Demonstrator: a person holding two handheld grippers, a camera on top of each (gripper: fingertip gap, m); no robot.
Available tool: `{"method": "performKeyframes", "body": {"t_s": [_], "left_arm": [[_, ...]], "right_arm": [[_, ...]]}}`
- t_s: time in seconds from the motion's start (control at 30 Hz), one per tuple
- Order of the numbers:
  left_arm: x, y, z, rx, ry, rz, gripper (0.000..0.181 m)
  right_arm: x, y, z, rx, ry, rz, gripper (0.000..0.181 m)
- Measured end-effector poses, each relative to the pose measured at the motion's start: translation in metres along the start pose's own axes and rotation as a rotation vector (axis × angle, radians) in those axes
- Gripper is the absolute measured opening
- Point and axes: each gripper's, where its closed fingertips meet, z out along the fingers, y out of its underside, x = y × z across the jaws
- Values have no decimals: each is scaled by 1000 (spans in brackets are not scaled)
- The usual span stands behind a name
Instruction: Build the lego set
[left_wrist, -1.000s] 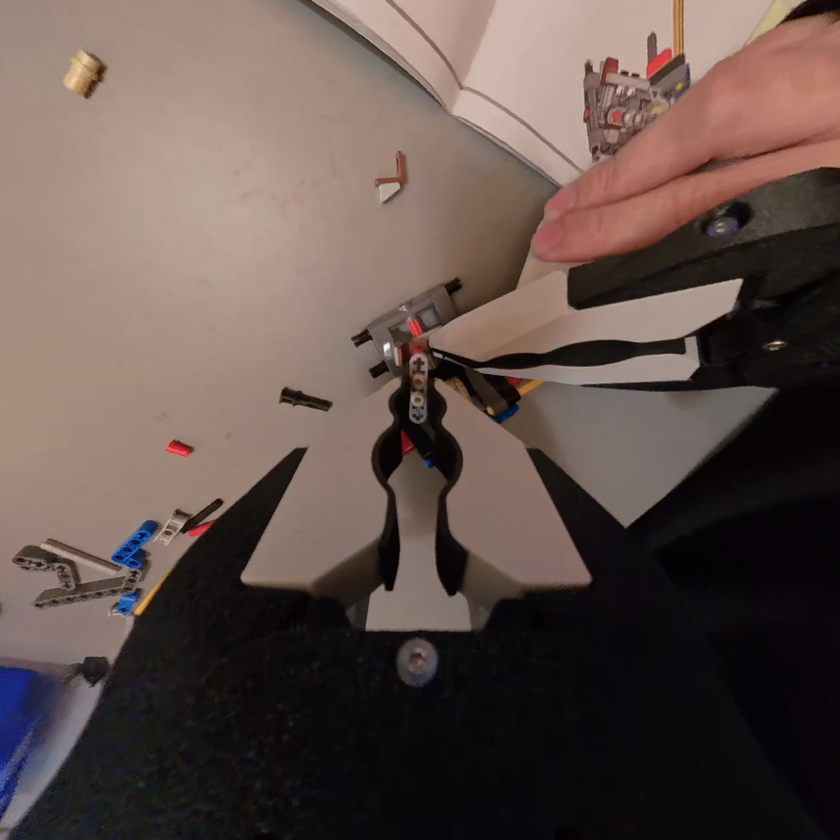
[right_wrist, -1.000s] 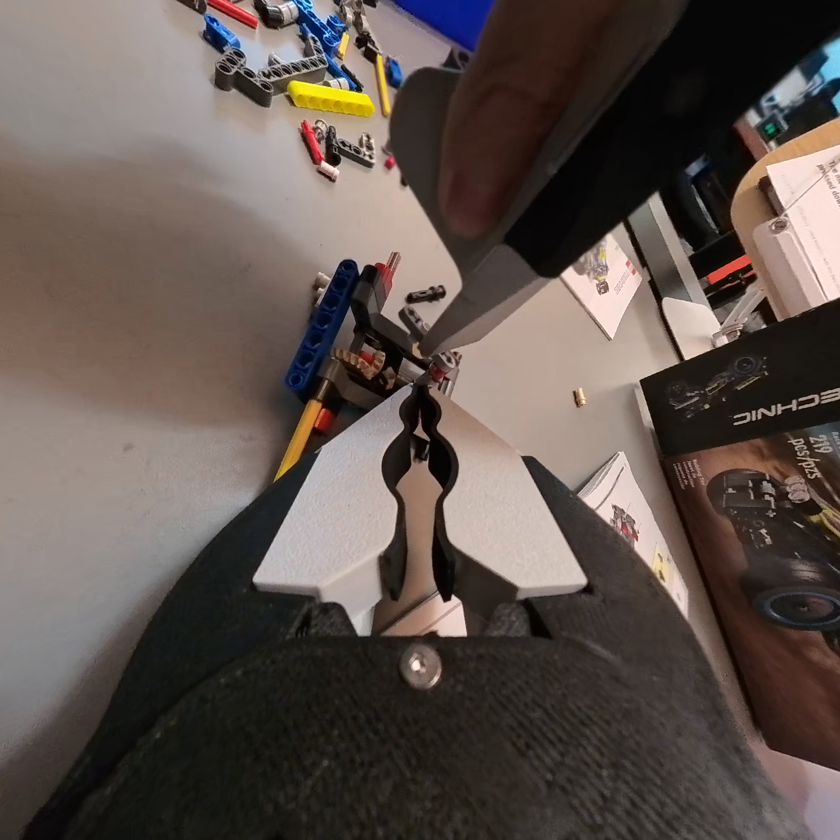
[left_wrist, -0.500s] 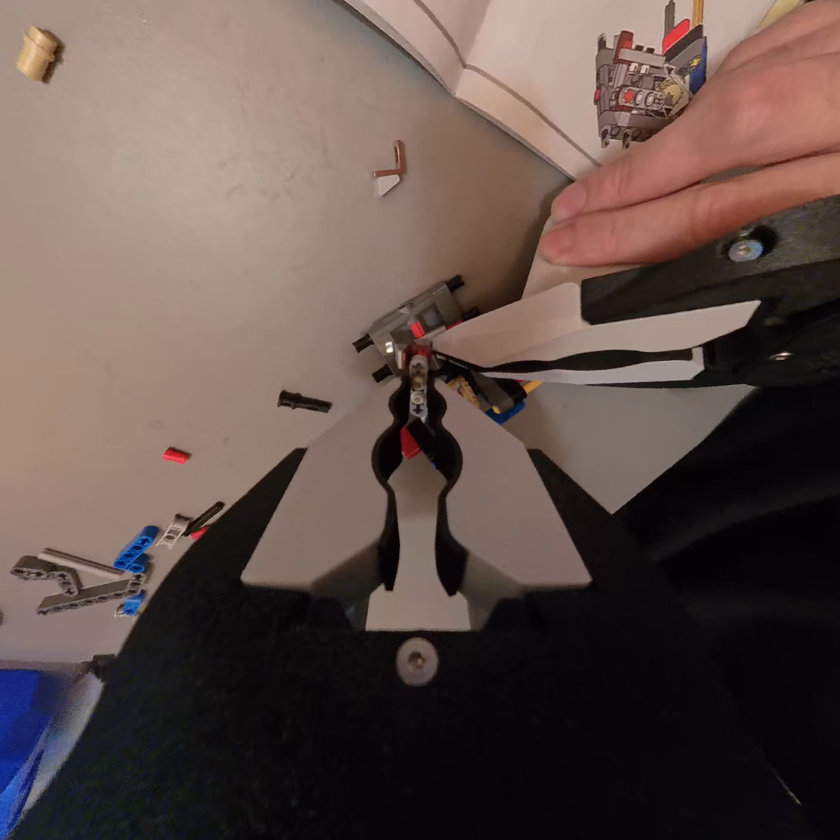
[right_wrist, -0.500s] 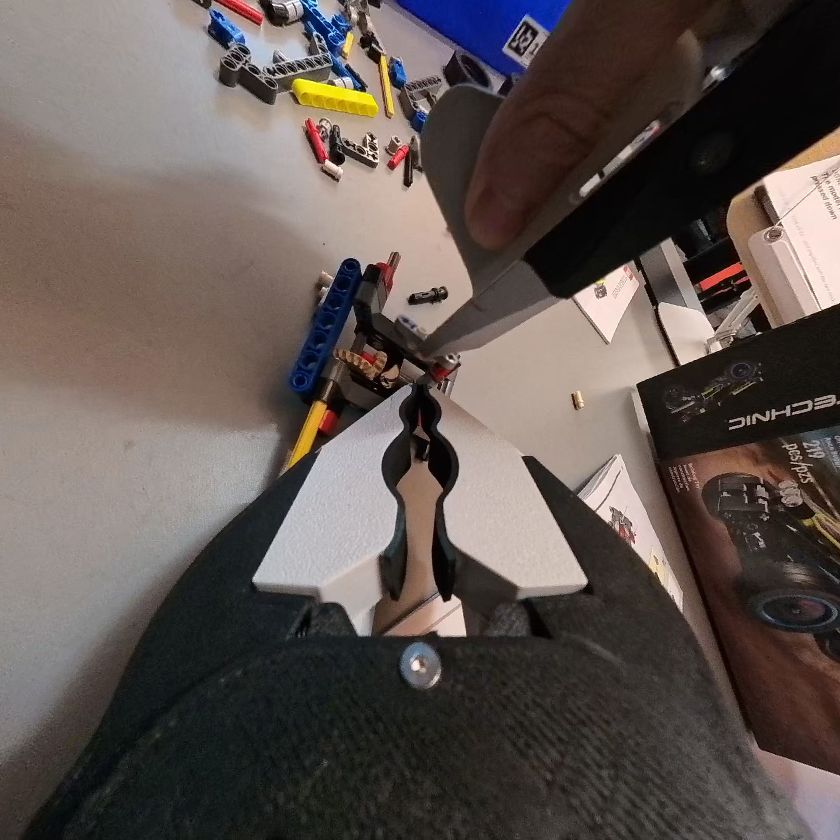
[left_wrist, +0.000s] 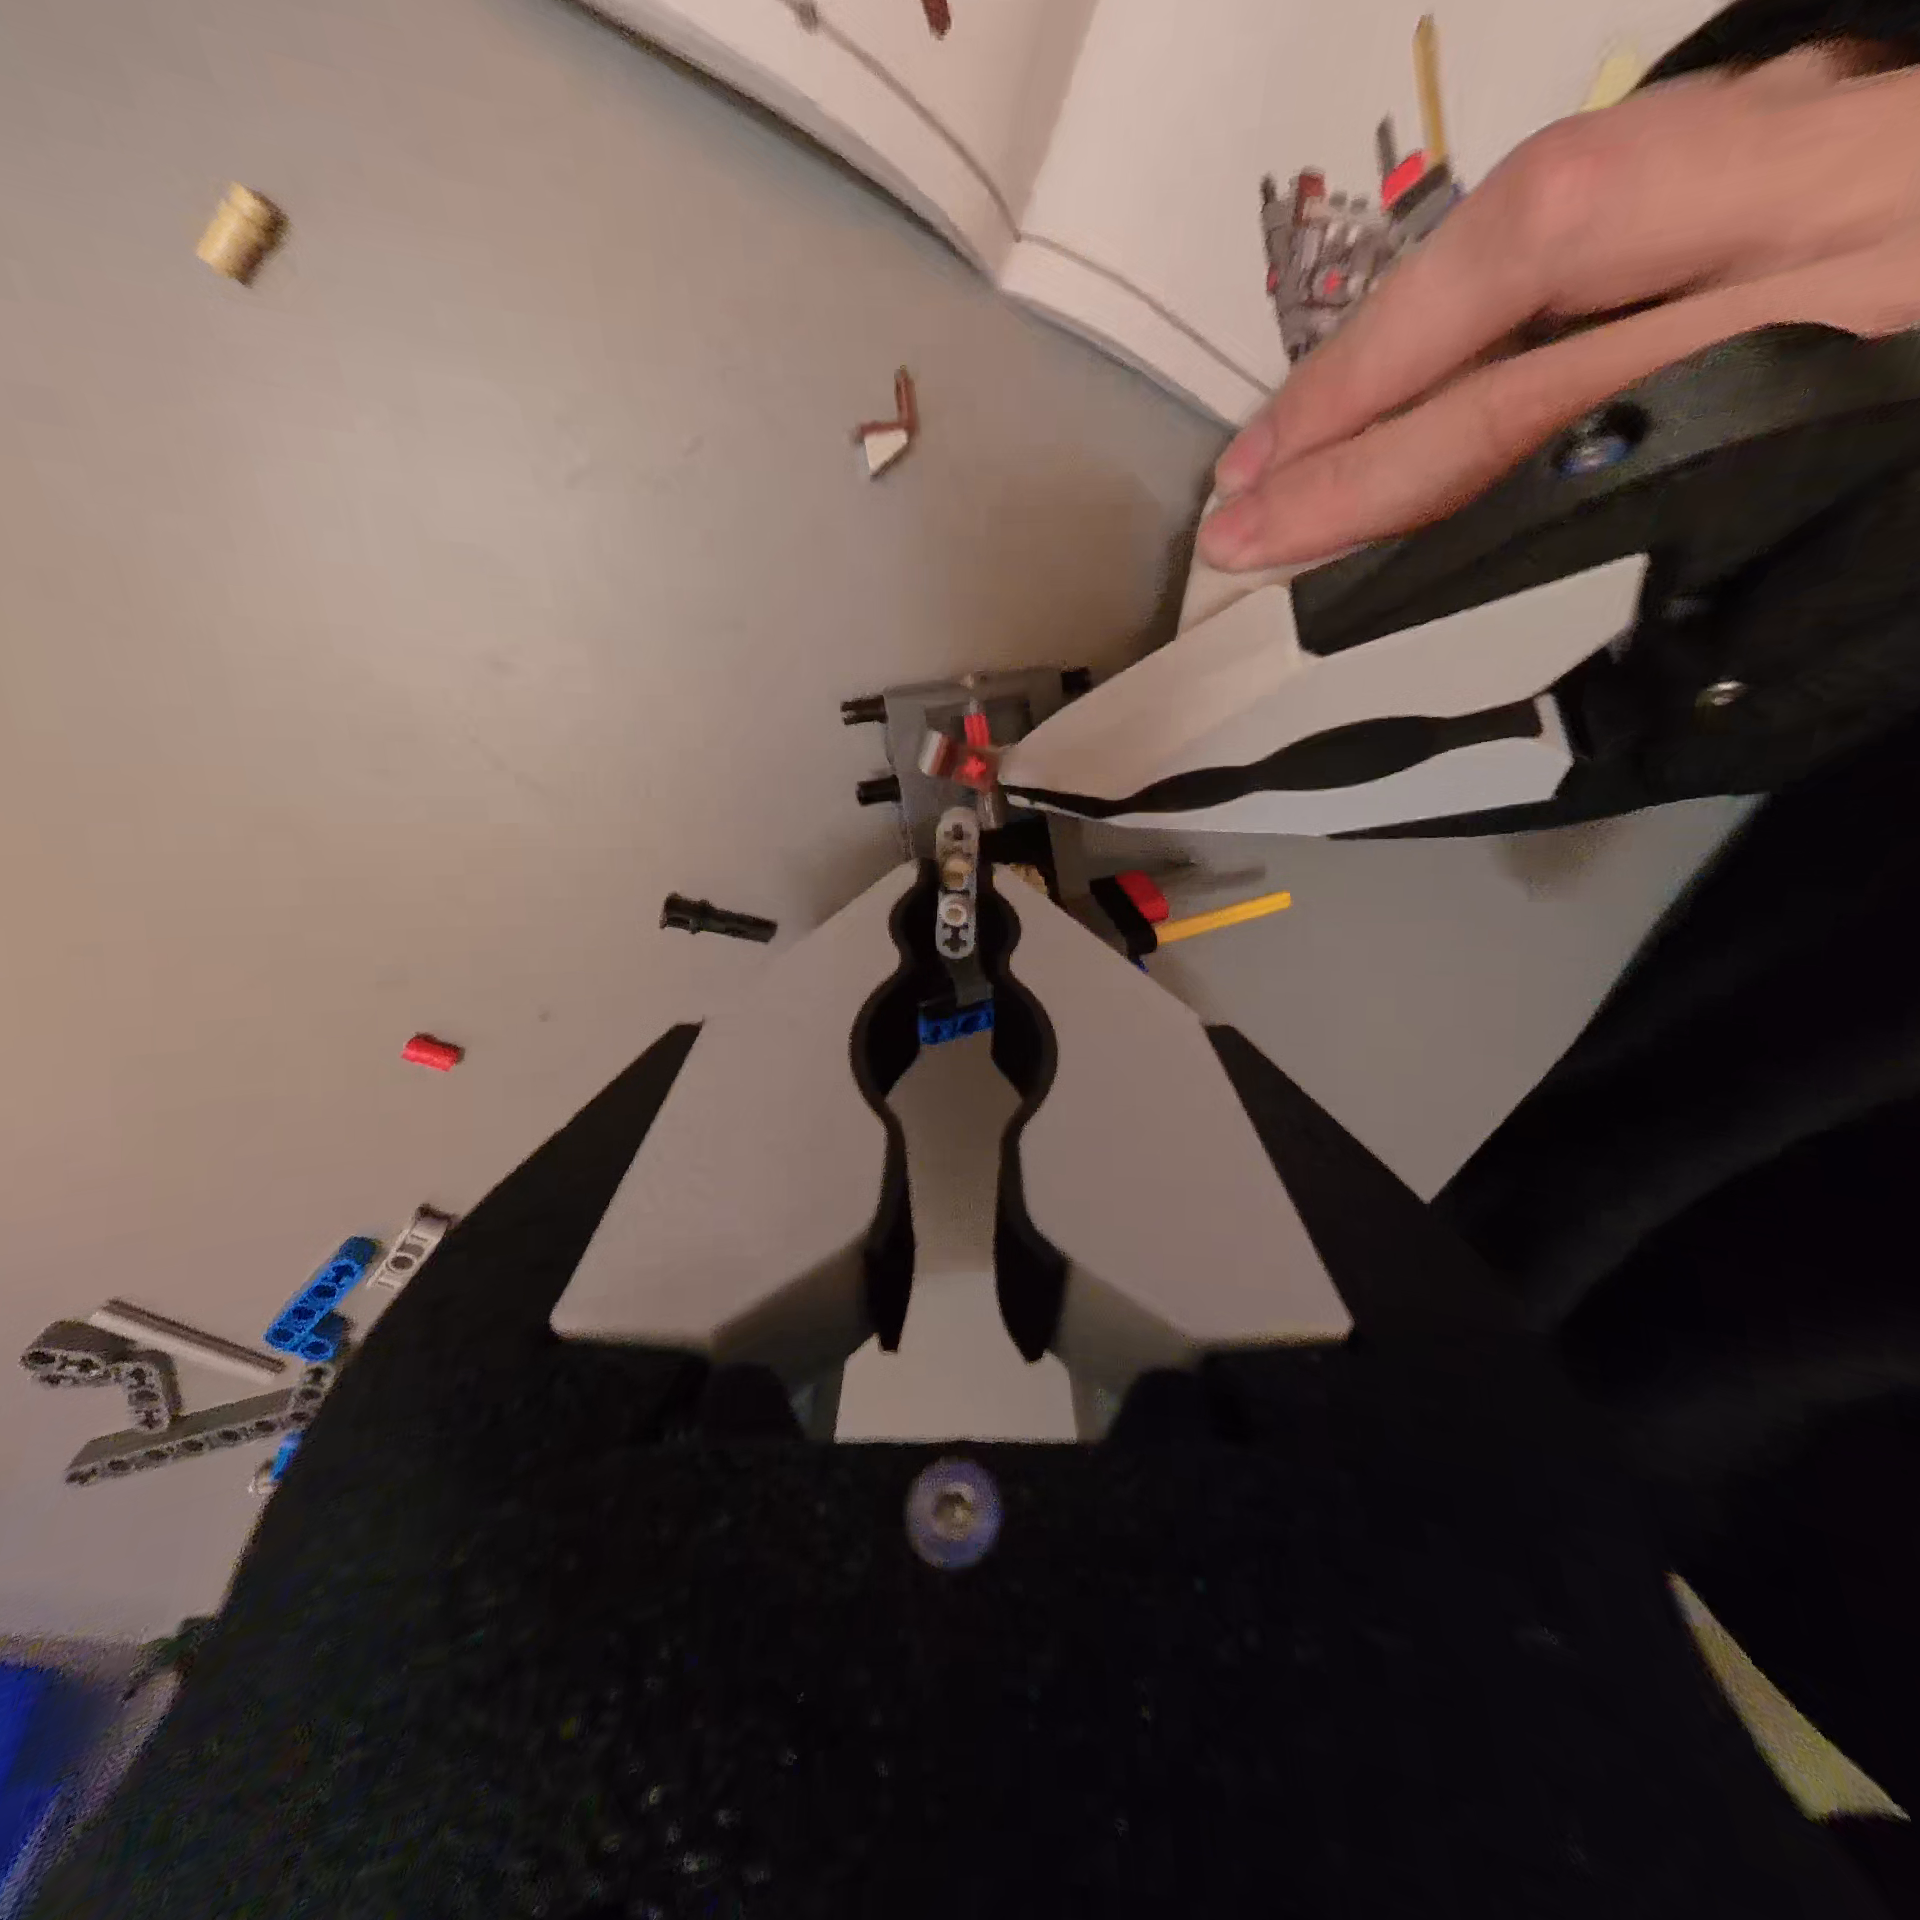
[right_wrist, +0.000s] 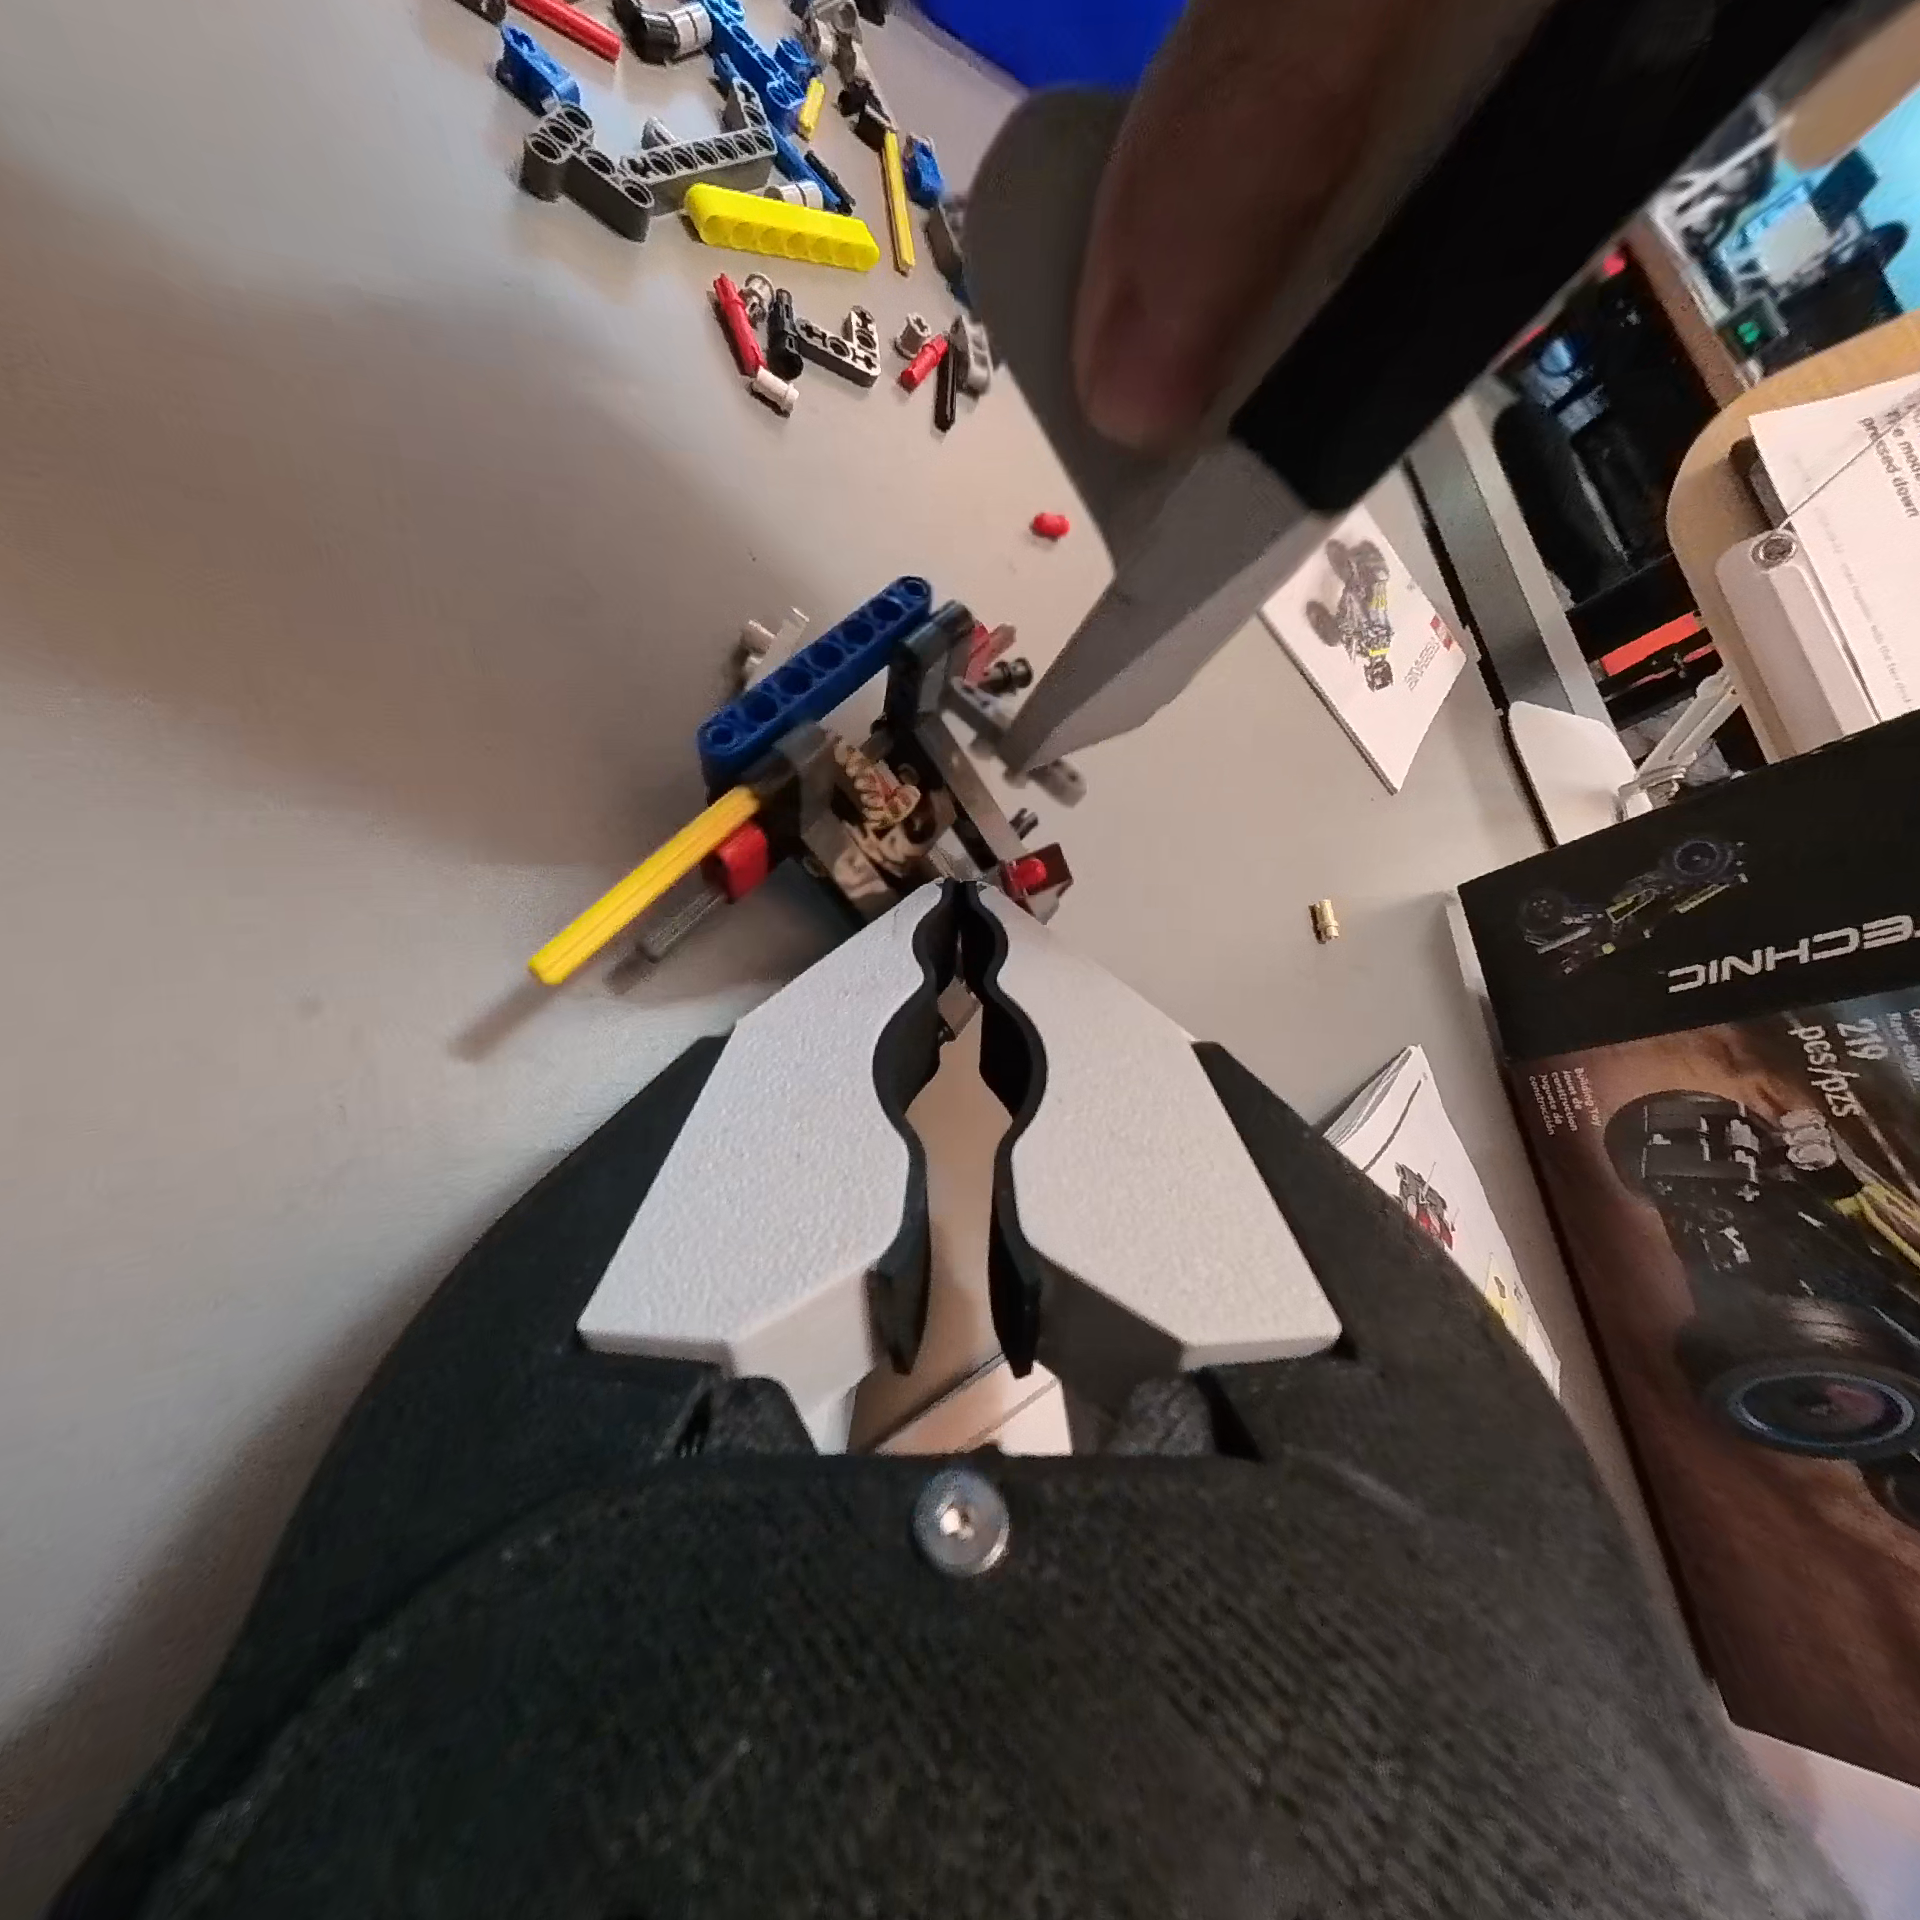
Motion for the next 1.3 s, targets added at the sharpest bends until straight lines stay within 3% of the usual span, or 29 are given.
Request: {"method": "performKeyframes", "body": {"t_s": [0.03,0.23,0.37,0.57,1.3], "left_arm": [[1,-1,-4,47,-1,6,5],[13,-1,-24,251,-33,166,5],[27,2,-26,248,-61,292,5],[44,0,-28,238,-86,406,5],[57,3,-27,198,-133,488,5]], "right_arm": [[0,-1,-1,8,-6,2,0],[16,-35,-28,233,-146,198,20],[27,-44,-48,384,-341,376,15],[12,-46,-56,440,-461,343,7],[6,-50,-60,453,-440,255,5]]}}
